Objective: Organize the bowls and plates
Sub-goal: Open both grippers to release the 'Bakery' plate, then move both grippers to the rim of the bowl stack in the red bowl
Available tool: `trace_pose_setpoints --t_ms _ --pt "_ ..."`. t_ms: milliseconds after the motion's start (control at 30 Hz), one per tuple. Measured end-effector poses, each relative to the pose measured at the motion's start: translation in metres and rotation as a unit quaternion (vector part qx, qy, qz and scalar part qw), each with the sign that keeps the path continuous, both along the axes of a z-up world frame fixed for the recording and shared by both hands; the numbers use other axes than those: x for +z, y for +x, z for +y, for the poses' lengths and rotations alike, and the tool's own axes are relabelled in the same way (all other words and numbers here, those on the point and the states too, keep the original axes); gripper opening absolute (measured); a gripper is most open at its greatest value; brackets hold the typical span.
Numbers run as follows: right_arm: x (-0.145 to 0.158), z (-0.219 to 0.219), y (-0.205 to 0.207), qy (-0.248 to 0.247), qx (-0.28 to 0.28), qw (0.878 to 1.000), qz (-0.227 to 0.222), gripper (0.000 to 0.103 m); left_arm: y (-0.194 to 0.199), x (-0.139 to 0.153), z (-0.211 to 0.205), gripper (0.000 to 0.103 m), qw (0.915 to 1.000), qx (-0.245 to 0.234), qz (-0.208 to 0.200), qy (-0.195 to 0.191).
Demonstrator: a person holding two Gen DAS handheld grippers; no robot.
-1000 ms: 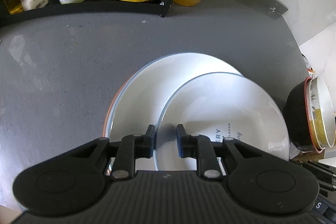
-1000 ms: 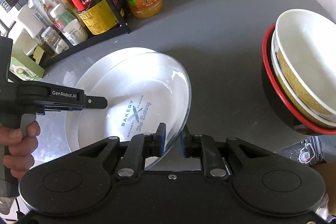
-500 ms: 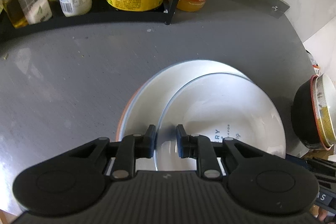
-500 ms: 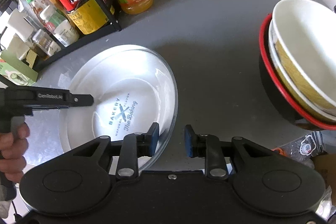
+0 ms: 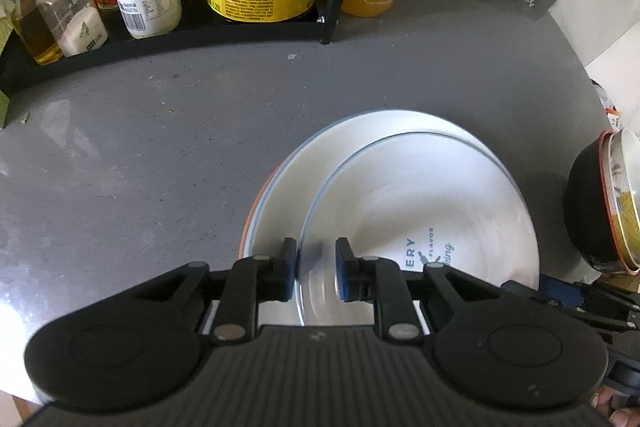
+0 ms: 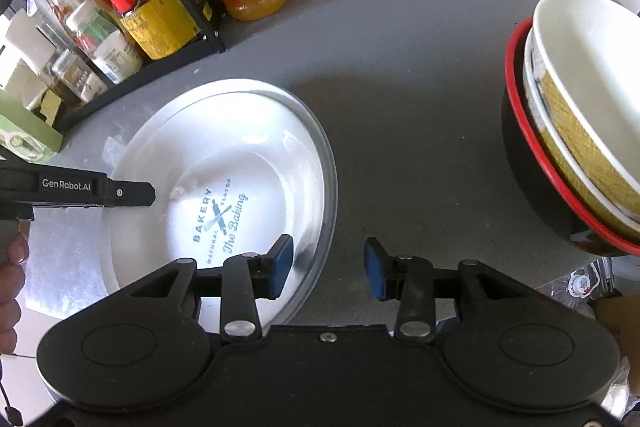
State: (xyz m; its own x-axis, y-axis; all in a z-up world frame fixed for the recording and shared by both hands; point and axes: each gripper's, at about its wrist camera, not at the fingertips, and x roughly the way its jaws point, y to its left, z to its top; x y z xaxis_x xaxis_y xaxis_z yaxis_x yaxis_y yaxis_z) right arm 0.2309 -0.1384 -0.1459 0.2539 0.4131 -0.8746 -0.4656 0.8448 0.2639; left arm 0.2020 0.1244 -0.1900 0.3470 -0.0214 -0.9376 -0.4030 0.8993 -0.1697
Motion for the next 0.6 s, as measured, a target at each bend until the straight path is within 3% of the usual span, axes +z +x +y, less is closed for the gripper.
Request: trace_pose_setpoints --t_ms 100,233,433,600 --pt "0.009 -0.005 0.0 0.017 -0.002 1.0 -0.004 0.04 0.002 0.009 0.001 0.028 0.9999 -0.001 -0.006 0.011" --pt "0.022 -0.012 0.002 0.031 -0.01 0.999 -0.011 0.043 0.004 0.023 0.002 0.051 0.9997 0.003 -0.022 0.009" --pt "0.051 -0.024 0.002 0.055 -0.032 0.997 -0.041 0.057 0.011 0.041 -0.006 0.073 0.9988 0.002 -0.047 0.011" --pt "0.072 -0.041 -0.003 0.066 -0.058 0.994 -0.072 0.079 0.022 0.043 -0.021 0.075 0.9979 0.0 -0.064 0.0"
